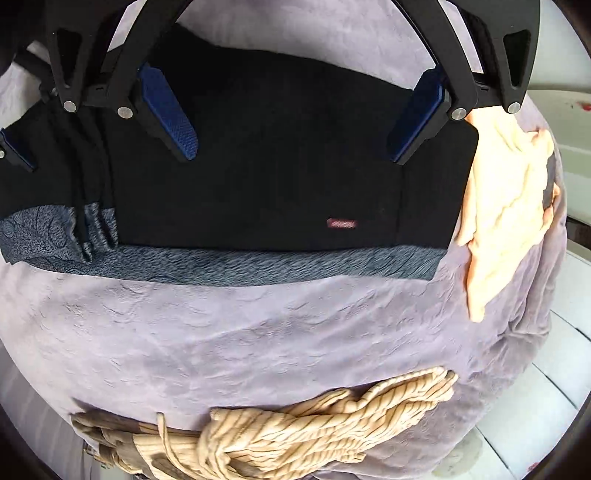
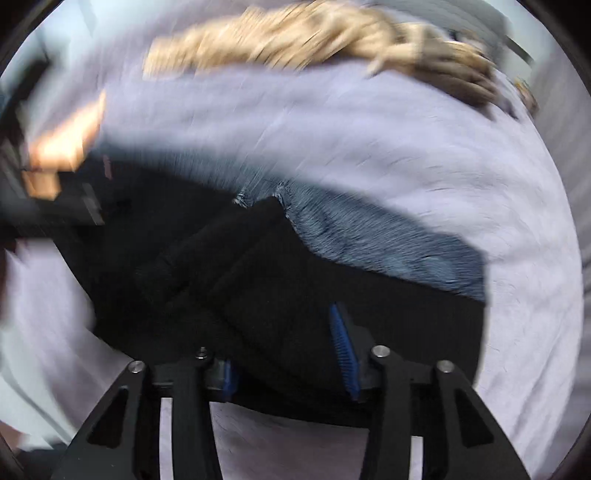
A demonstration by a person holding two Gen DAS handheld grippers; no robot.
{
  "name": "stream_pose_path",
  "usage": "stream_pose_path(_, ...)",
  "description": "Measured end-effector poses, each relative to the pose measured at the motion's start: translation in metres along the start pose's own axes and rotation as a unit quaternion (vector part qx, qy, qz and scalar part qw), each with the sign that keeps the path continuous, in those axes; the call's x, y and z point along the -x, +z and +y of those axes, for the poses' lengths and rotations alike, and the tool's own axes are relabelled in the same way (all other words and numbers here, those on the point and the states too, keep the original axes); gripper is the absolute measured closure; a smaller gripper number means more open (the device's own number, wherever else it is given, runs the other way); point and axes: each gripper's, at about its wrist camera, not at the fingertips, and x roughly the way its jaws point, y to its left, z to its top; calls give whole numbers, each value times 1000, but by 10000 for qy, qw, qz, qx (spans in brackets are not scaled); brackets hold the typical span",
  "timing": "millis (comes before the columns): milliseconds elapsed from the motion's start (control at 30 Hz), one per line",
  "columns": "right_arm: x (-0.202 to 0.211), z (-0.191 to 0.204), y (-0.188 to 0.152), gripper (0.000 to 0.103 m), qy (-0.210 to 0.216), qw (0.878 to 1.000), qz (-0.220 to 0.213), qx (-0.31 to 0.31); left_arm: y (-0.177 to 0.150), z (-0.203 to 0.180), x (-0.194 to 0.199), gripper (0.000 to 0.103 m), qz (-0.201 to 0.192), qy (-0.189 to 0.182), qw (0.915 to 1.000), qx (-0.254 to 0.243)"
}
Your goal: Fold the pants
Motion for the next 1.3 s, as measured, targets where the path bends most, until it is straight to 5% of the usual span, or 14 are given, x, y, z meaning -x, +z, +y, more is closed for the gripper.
stream_pose_path(33,7,25,0,52,-614,9963,-104,593,0,4,-2,0,-23,-74,10000,9)
stream_pose_path(133,51,55,2,47,-858,9889,-579,1069,-5,8,-3,0,34,-281,9996,34)
stream_pose_path(233,96,50,3,34,-227,9926,-969,701,-1,-4,-1,0,46,-559,9984,20)
stream_pose_path(300,105,14,3,33,669,9927,-934,-380,-6,-19,-5,0,137,-744,9971,-89)
stream_pose_path(367,85,-42,-14,33,2003,9557,-700,-2042,-13,-37,-23,0,333,-715,9963,-355)
stream_pose_path(400,66,-66,-28,34,2598,9212,-443,-2861,-18,-44,-35,0,470,-575,9961,-476)
stream_pose_path(467,23,-103,-68,52,3633,8182,-93,-4456,-29,-51,-54,0,772,-482,9943,-548)
stream_pose_path(533,-1,-115,-97,57,4103,7478,-110,-5219,-32,-46,-54,0,721,-584,9951,-326)
stream_pose_path(633,-18,-117,-111,57,4340,7054,-135,-5602,-32,-44,-54,0,750,-637,9946,-337)
stream_pose_path(800,-51,-127,-106,57,4470,6637,-53,-5998,-29,-48,-55,0,780,-588,9942,-450)
stream_pose_path(900,-58,-123,-100,97,4329,6661,89,-6073,-27,-48,-53,0,764,-574,9945,-433)
stream_pose_path(1067,-22,-122,-78,97,4062,7315,-210,-5472,-31,-44,-52,0,723,-634,9947,-357)
stream_pose_path(1200,-58,-83,-76,97,3842,7522,388,-5340,-25,-42,-42,0,767,-360,9956,-392)
stream_pose_path(1300,-58,-89,-68,94,3990,7458,378,-5321,-14,-37,-19,0,499,-445,9971,-363)
